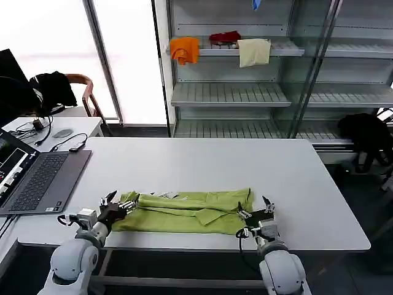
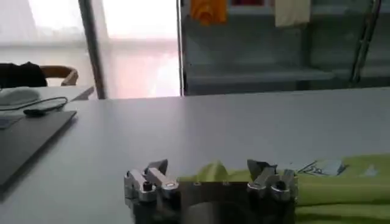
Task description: Fold and organize the clothes.
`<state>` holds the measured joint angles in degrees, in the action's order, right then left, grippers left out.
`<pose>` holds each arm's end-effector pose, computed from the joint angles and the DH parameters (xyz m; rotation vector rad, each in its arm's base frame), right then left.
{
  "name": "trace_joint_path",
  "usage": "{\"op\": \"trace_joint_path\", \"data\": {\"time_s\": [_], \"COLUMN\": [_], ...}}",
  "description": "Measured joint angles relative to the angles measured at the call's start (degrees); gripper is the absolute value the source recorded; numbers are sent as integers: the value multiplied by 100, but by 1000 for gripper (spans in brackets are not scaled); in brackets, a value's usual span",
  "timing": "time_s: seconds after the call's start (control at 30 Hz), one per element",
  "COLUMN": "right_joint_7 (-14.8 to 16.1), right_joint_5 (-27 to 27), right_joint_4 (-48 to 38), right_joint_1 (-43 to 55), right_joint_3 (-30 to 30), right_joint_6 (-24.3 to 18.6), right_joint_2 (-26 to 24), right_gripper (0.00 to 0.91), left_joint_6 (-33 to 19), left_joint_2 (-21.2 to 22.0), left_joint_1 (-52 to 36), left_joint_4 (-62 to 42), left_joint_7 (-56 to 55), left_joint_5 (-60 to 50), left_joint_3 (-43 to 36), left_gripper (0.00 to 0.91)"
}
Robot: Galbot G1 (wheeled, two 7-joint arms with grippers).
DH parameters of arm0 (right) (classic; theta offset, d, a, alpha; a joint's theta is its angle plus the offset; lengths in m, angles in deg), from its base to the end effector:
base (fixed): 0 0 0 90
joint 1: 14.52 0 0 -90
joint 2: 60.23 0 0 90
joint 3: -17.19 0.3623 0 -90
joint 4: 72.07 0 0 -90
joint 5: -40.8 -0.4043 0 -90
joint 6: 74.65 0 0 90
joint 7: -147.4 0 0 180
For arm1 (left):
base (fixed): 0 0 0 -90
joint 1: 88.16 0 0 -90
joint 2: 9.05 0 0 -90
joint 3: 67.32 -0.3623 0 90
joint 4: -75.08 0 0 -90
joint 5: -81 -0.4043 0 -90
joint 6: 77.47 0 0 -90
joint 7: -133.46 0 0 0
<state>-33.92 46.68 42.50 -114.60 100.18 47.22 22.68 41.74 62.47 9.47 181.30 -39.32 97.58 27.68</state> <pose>0.3246 0.0206 -0.2591 0.0896 -2.8249 0.3131 0.3533 0.1111 -0.2751 -0.1674 -2.7873 -0.0325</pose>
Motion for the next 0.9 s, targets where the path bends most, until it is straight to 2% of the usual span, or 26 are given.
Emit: {"op": "trace_joint_path", "data": {"time_s": [0.27, 0.5, 0.53, 0.6, 0.63, 0.67, 0.7, 0.9], "right_joint_7": [-78, -34, -32, -34, -34, -34, -33, -26], "right_joint_5": [-958, -1433, -1474, -1542, -1568, -1597, -1617, -1723], "right_joint_4": [386, 698, 719, 756, 780, 803, 832, 949], "right_joint_1": [213, 431, 444, 463, 463, 463, 465, 464], "right_joint_3": [250, 312, 316, 333, 336, 336, 337, 360], "right_joint_6": [3, 60, 65, 74, 77, 80, 83, 98], "right_joint_2": [-72, -165, -167, -162, -154, -148, -146, -141], "right_gripper": [907, 907, 907, 907, 907, 907, 907, 907], "left_joint_6": [-118, -215, -229, -259, -271, -286, -299, -356], "left_joint_2": [116, 171, 180, 195, 205, 219, 231, 280], "left_joint_1": [164, 322, 344, 389, 409, 430, 444, 481], "left_joint_4": [23, 23, 23, 15, 11, 6, 2, -26], "left_joint_7": [-269, -357, -364, -390, -399, -407, -414, -439], "left_joint_5": [136, 219, 221, 221, 222, 222, 223, 244], "left_joint_3": [88, 112, 111, 101, 98, 96, 92, 52], "left_gripper": [907, 887, 806, 443, 302, 101, 30, 10]}}
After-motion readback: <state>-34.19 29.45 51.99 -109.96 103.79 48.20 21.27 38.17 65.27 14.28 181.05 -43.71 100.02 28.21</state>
